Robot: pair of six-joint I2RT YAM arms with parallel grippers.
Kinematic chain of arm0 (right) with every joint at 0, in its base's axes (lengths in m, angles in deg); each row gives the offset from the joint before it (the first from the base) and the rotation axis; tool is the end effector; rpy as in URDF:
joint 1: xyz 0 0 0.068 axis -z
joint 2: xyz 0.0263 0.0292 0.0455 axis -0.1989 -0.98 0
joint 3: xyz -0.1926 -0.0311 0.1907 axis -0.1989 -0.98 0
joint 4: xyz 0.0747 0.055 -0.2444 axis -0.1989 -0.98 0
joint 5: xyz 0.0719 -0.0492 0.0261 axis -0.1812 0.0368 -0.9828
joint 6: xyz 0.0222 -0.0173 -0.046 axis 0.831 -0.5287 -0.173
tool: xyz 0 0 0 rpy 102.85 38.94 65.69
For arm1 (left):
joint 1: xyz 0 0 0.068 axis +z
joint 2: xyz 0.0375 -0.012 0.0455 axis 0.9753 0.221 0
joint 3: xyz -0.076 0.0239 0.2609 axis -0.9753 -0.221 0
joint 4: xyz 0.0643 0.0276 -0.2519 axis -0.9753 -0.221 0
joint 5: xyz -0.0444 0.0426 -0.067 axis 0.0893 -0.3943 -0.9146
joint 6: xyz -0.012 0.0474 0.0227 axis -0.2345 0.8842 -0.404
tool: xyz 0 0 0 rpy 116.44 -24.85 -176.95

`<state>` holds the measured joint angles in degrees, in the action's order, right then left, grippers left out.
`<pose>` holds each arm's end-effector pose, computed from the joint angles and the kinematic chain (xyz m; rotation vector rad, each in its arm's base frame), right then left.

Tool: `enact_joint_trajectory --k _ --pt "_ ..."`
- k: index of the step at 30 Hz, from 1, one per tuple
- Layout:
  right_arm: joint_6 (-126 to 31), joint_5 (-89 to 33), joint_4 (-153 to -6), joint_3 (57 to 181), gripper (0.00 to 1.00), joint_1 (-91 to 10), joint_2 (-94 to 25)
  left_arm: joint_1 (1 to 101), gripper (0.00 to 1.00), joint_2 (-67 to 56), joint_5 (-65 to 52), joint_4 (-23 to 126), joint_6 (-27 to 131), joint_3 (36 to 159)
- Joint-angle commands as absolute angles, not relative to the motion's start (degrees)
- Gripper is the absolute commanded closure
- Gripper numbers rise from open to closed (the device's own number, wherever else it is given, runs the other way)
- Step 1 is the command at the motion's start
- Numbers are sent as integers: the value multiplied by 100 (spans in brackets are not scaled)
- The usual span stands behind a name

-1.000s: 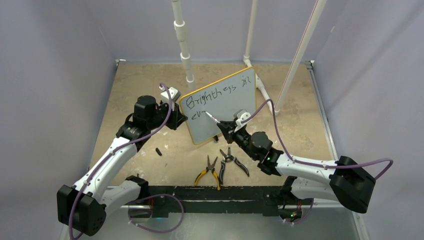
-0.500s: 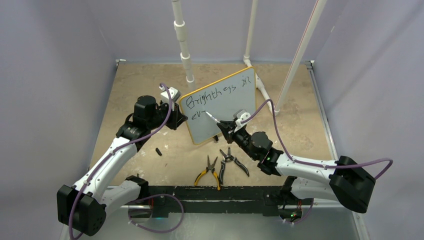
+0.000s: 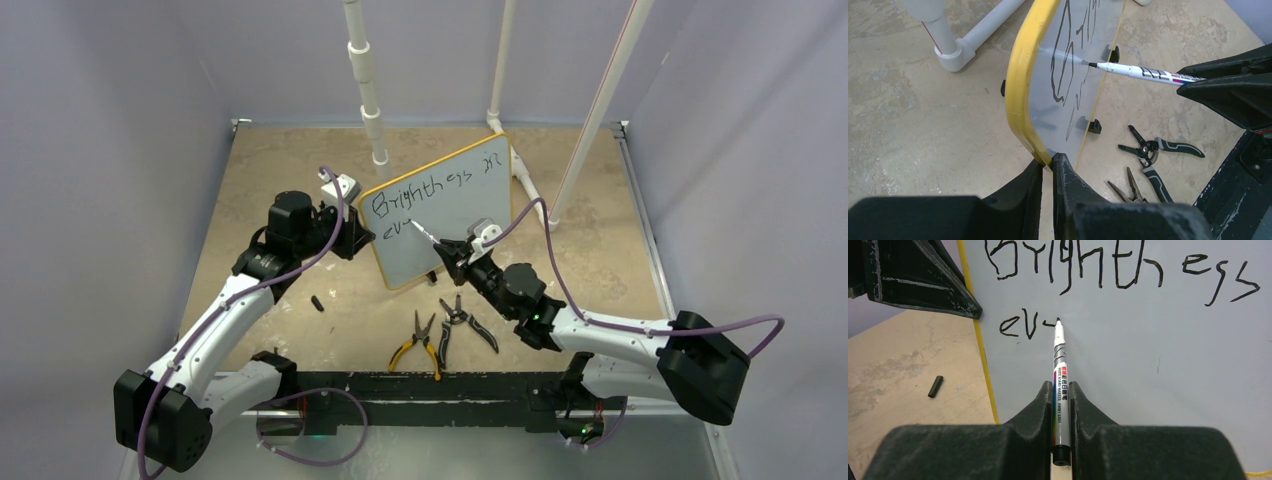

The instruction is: Write a sentence on the whiteboard

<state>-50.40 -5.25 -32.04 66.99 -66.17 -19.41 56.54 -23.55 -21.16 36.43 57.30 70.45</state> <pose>0.1473 0.1916 0.2443 -0.4467 1.4529 0.6220 0.2077 -0.0934 0.2952 0.5157 1.9862 -0.7013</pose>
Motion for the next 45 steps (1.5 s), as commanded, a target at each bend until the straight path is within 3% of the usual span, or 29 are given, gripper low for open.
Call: enact_joint_trajectory --k 1,25,45 --pt "-5289 -641 -2874 6955 100 -6594 -1996 5667 100 -2493 -2150 3747 5879 6981" --pt "-4998 -827 -3321 6733 100 -6596 -1951 5667 100 -2476 -2156 3756 5876 6976" --pt "-4800 -167 -3766 6714 100 -6596 -1710 5667 100 -2502 -2157 3756 5875 6980"
